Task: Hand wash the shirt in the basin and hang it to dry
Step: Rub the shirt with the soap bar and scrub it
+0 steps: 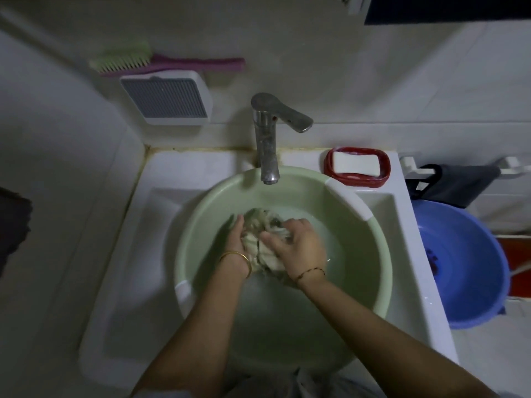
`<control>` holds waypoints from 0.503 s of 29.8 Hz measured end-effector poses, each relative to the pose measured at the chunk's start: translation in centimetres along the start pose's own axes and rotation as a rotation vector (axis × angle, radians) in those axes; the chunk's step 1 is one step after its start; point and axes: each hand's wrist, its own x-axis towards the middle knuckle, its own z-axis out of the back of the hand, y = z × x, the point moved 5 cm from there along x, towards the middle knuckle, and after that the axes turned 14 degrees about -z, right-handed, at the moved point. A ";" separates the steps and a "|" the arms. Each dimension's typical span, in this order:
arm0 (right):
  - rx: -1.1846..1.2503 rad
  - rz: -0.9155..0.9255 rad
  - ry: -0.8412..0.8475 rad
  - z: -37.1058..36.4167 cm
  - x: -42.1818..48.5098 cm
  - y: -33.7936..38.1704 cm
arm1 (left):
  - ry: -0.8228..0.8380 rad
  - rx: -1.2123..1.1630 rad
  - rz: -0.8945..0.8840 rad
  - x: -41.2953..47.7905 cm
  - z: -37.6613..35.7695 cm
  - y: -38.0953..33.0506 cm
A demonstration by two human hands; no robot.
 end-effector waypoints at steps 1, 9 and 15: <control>-0.039 0.081 -0.049 0.6 -1.0 1.3 | 0.036 -0.021 0.022 -0.1 -0.7 -0.1; -0.174 0.151 -0.126 1.0 -0.7 3.2 | 0.135 0.272 0.088 -3.0 -1.9 1.2; -0.345 0.004 -0.071 1.3 4.4 -2.0 | 0.059 1.428 -0.315 -2.4 0.0 -2.8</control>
